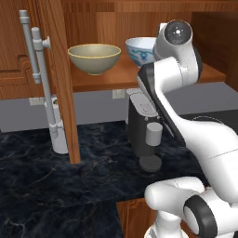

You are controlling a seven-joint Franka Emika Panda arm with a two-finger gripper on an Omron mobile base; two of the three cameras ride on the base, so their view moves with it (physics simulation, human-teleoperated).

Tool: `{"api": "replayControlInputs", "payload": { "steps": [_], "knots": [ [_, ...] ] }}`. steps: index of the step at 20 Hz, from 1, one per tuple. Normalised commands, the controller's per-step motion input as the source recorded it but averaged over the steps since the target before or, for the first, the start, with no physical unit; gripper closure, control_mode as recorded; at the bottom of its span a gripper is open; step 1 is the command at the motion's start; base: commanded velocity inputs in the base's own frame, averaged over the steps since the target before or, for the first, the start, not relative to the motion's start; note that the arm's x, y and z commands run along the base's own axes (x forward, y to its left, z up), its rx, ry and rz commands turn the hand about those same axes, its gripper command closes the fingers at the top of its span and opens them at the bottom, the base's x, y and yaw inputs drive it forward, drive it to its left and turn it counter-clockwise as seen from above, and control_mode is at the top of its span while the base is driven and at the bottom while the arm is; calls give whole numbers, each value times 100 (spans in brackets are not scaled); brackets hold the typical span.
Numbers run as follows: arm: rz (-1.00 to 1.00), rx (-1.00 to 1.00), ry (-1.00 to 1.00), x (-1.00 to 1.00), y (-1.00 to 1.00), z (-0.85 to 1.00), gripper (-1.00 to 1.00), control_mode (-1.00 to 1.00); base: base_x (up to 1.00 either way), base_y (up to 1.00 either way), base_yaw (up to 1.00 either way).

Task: Pick up the bowls from the cabinet and place each bowl in front of a stool on the dining counter.

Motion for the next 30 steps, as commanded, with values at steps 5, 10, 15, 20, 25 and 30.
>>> {"api": "replayControlInputs", "payload": {
  "steps": [5, 10, 15, 20, 25, 30],
  "knots": [
    [0, 0, 0, 45, 0, 0, -100, -100, 0, 0, 0],
    [0, 0, 0, 40, 0, 0, -100, -100, 0, 0, 0],
    [0, 0, 1, 28, 0, 0, -100, -100, 0, 0, 0],
    [0, 0, 6, 35, 0, 0, -100, -100, 0, 0, 0],
    [0, 0, 4, 26, 0, 0, -100, -100, 0, 0, 0],
    [0, 0, 0, 16, 0, 0, -100, -100, 0, 0, 0]
  ]
}}
